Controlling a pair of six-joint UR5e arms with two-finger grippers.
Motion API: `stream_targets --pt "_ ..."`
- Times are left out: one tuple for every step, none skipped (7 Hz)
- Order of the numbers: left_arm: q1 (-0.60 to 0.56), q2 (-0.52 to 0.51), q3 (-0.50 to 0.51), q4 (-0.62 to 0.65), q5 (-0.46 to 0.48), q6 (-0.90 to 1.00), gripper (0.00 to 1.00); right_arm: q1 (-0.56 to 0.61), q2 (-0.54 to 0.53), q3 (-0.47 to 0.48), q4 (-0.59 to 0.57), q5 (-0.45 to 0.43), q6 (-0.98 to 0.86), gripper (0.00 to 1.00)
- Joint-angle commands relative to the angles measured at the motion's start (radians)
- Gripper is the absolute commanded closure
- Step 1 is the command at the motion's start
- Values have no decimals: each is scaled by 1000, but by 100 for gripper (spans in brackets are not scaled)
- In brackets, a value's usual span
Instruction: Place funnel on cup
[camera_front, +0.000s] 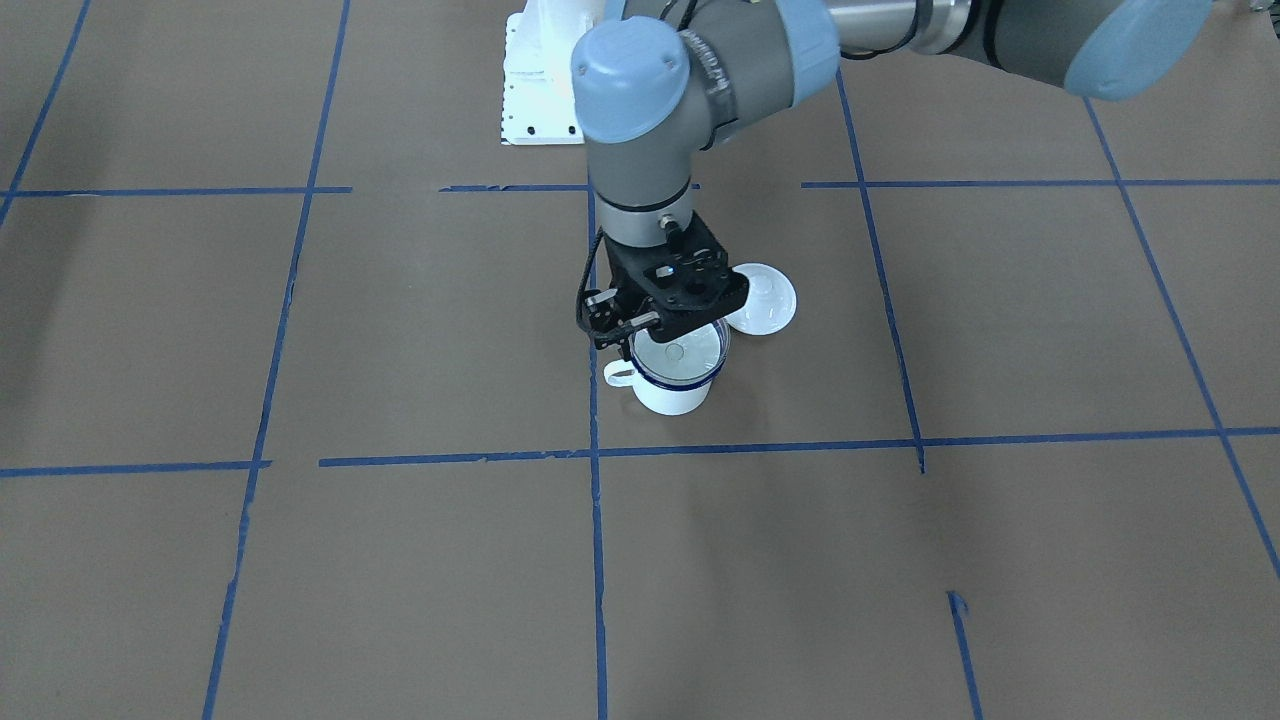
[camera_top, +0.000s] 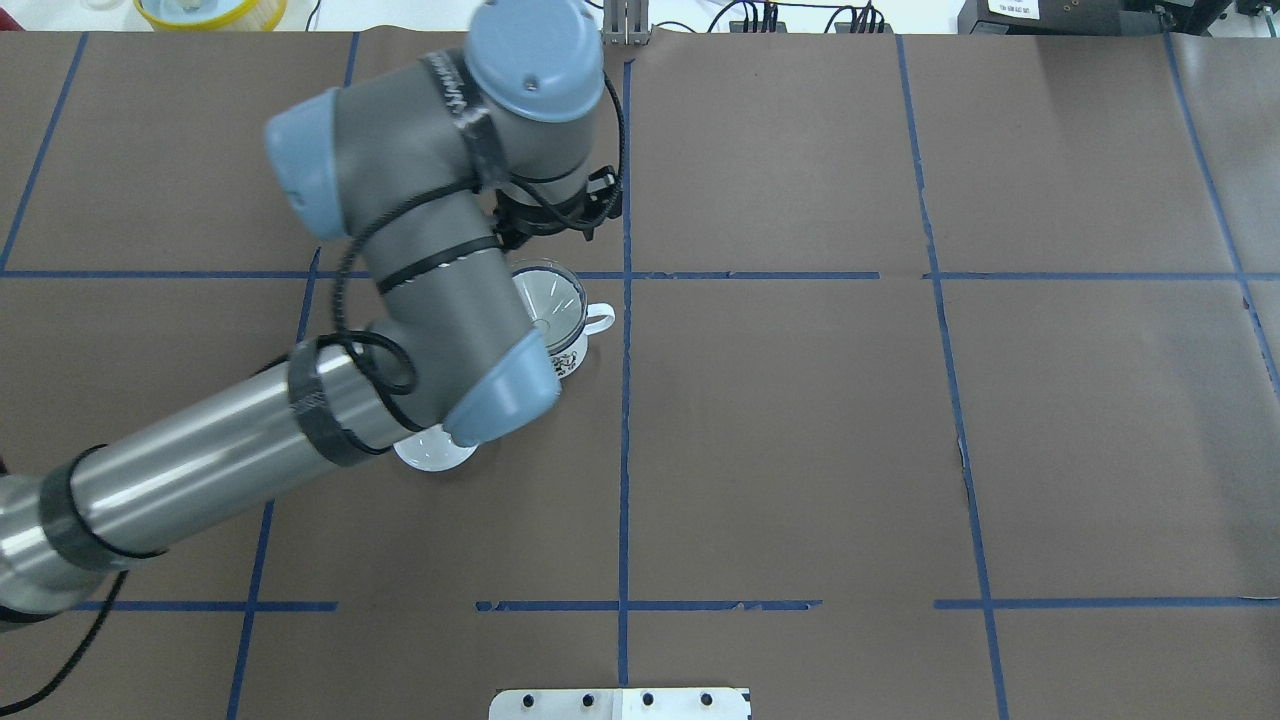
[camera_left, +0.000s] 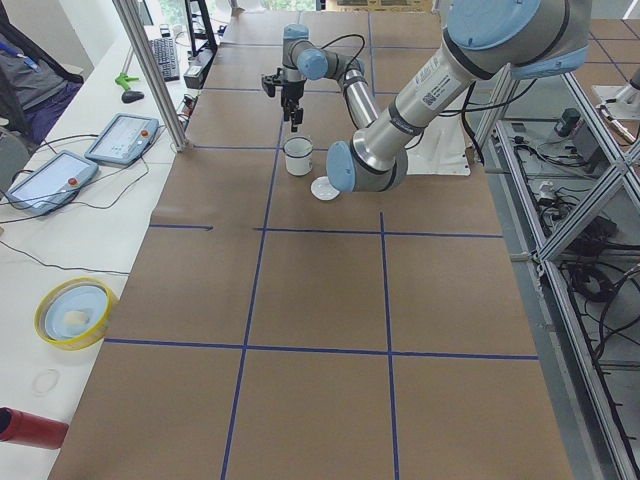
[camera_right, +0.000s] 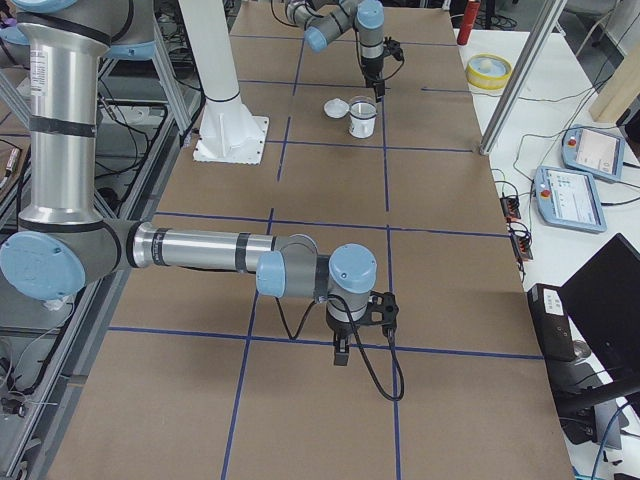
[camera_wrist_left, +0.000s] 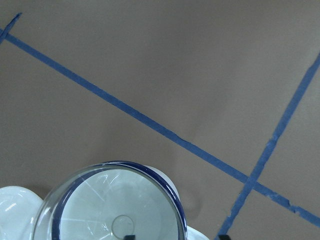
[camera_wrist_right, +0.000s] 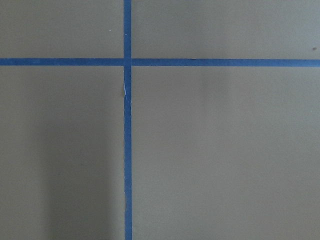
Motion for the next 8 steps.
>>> stream_targets --pt "-218 251 -216 -11 -104 517 0 0 0 0 0 0 0 0" --pt "-375 366 -217 -45 -196 782 0 0 0 0 0 0 0 0" --pt "-549 516 -194 -125 -256 1099 0 0 0 0 0 0 0 0" --pt "-691 640 -107 -234 -336 1352 0 0 0 0 0 0 0 0" --pt "-815 717 -8 -317 -425 1524 0 0 0 0 0 0 0 0" --pt "-870 823 16 -342 -476 1606 0 0 0 0 0 0 0 0" --pt "-872 899 53 -344 -472 1583 0 0 0 0 0 0 0 0" --pt "-923 901 65 -338 -470 1557 0 0 0 0 0 0 0 0"
